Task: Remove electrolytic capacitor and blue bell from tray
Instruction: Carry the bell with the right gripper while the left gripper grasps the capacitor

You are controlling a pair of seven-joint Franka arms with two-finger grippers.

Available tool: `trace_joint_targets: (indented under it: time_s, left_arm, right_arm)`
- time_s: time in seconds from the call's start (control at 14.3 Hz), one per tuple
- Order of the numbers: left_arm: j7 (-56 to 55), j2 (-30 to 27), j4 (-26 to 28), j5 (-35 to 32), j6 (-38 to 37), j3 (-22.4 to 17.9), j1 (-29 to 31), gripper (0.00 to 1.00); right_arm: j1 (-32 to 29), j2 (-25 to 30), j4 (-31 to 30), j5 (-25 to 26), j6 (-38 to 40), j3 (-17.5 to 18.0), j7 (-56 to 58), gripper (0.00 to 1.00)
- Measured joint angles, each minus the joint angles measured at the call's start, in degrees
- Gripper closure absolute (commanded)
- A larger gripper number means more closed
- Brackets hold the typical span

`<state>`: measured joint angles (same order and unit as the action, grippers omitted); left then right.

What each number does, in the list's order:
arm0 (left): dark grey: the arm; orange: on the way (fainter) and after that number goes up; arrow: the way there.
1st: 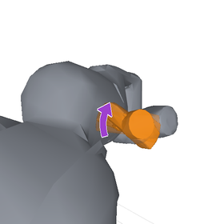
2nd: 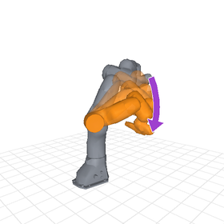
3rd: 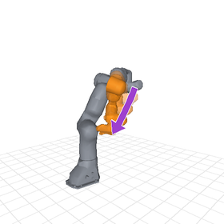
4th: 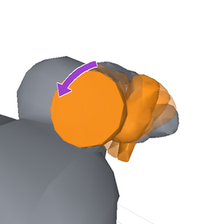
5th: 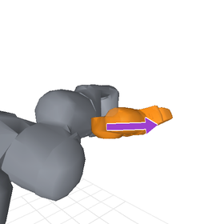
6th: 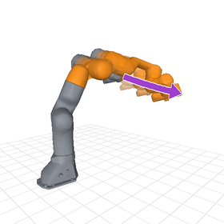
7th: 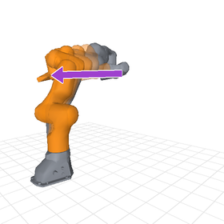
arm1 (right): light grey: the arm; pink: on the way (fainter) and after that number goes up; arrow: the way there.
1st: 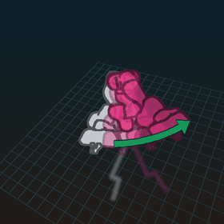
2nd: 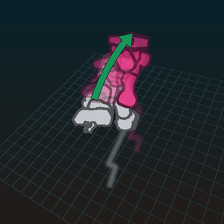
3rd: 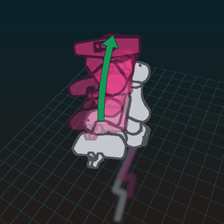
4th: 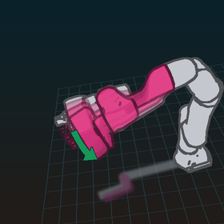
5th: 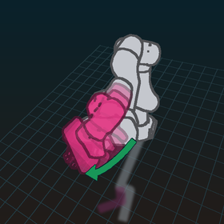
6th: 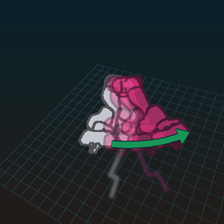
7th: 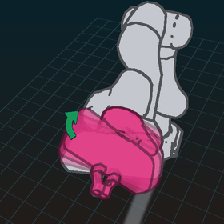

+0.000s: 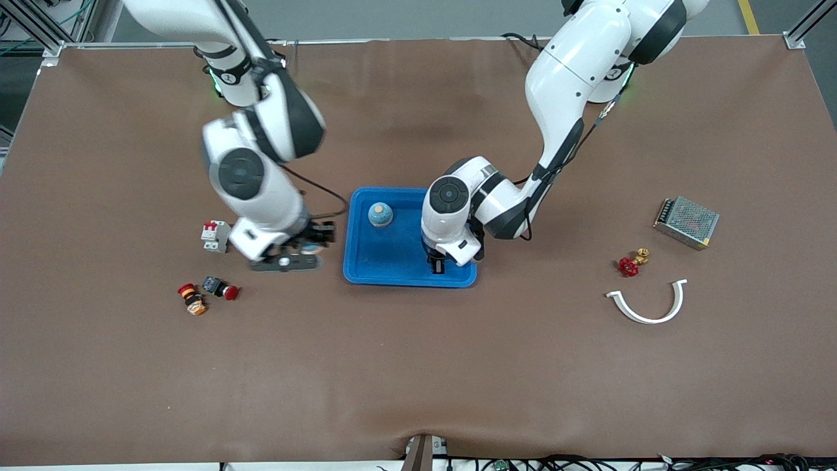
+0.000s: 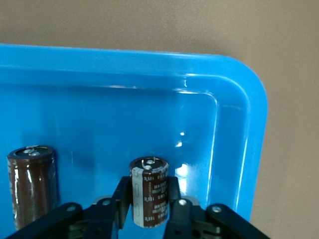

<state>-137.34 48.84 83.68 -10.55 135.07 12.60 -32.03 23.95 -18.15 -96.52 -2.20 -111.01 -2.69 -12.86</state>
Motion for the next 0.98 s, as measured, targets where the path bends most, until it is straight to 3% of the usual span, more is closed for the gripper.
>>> trace_joint_targets:
  time_s: [0.35,0.98]
  left_arm:
    - [0.0,0.0,-0.2,-2.0,-0.5,0.0,-0.2,1.00]
    - [3.2,0.0,-3.2,-2.7,-7.0,0.4,-0.3,1.00]
  right_arm:
    - [-15.5,4.5,-0.8,0.2,5.0,-0.3,27.8,0.55]
    - [-27.1,4.0,-6.5,5.8,0.6,-0.1,46.0,0.54]
